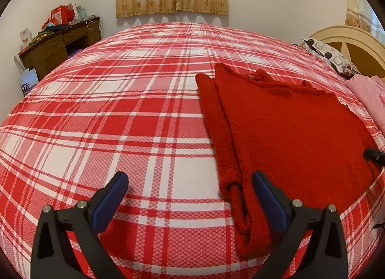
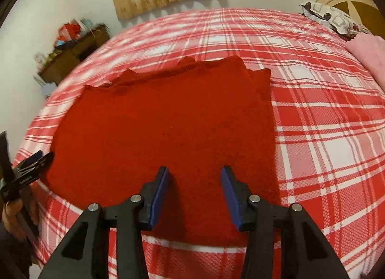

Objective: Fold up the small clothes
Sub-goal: 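Press the folded sweater flat with both grippers open, then move the left gripper to the sweater's side edge and grasp it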

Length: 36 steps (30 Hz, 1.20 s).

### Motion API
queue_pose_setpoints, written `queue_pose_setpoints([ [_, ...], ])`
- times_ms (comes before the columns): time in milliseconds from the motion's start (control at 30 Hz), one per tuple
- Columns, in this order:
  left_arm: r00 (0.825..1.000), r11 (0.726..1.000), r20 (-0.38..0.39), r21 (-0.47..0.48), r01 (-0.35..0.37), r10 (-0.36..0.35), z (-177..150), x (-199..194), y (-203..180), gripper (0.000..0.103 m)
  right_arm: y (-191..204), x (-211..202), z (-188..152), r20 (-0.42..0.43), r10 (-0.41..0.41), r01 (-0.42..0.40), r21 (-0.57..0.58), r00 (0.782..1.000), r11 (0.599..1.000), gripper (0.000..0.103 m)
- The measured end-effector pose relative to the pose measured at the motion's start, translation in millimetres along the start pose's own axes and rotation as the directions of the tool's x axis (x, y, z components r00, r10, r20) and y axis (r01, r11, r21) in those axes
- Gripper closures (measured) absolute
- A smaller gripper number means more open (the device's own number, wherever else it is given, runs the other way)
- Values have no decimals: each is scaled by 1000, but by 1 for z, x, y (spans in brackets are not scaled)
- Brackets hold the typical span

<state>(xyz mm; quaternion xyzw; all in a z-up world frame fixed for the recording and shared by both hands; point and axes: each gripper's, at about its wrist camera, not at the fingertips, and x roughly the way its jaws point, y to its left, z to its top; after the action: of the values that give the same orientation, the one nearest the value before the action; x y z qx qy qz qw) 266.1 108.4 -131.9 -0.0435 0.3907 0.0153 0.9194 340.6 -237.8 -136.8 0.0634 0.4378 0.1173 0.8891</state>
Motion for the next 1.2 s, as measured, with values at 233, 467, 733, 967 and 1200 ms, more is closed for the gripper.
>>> queue_pose_setpoints([
  [233, 999, 999, -22, -22, 36, -36, 1, 3, 3, 0, 21, -6, -19, -10, -95, 92, -128, 995, 987, 56],
  [467, 999, 999, -10, -19, 39, -40, 1, -2, 4, 0, 54, -33, -26, 37, -119, 125, -245, 992, 961, 54],
  [733, 999, 999, 1, 2, 39, -39, 12, -16, 11, 0, 113, -31, -39, 41, -99, 107, -400, 994, 910, 49],
  [967, 999, 999, 47, 39, 5, -7, 29, -20, 23, 0, 161, -23, -43, 51, -47, 66, -490, 998, 869, 42],
  [1200, 999, 999, -16, 19, 33, -33, 32, 6, 37, 0, 199, -12, -51, 50, -5, 31, -552, 999, 833, 42],
])
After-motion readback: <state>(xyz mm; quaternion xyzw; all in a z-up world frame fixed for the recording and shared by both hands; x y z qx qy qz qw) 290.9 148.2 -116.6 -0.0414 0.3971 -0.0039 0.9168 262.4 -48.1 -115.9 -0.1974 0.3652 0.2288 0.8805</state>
